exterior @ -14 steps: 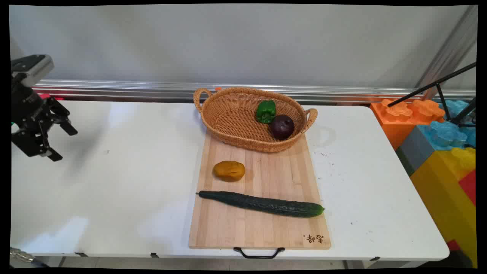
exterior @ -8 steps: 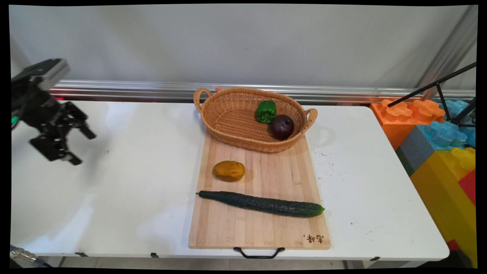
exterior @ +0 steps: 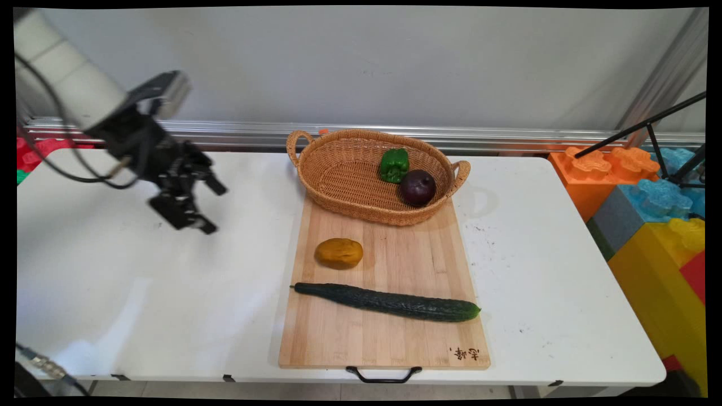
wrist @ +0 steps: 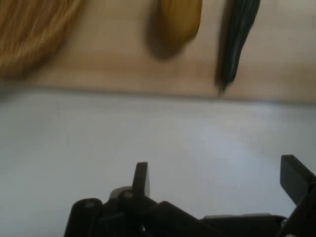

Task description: Pick up the potato from the cutting board

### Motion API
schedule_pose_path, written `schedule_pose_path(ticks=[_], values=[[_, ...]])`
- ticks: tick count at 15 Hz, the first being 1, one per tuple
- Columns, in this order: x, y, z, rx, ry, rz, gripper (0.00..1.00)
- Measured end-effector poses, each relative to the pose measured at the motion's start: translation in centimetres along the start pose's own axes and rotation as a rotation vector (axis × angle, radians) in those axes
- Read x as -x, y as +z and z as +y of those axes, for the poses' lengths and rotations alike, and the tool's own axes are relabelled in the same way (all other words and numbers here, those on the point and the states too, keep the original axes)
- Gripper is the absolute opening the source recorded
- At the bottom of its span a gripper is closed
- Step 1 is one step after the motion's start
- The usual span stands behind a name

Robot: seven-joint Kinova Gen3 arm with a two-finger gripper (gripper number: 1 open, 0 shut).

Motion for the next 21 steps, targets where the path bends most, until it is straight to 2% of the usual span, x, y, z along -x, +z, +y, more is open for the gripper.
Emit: schedule_pose_path(ticks=[5,8,12,17,21], values=[[-6.1,4.6,-0.3,0.025,0.047,0.043,1.0],[-8.4,8.1,-1.0,0.033,0.072,0.066,1.0],[-9.7,12.9,-2.0,0.046,0.098,0.075,1.0],[-10.2,17.6,-2.9,0.065,0.118,0.074,1.0],[-10.4,20.3,-3.4,0.075,0.136,0.07,1.0]])
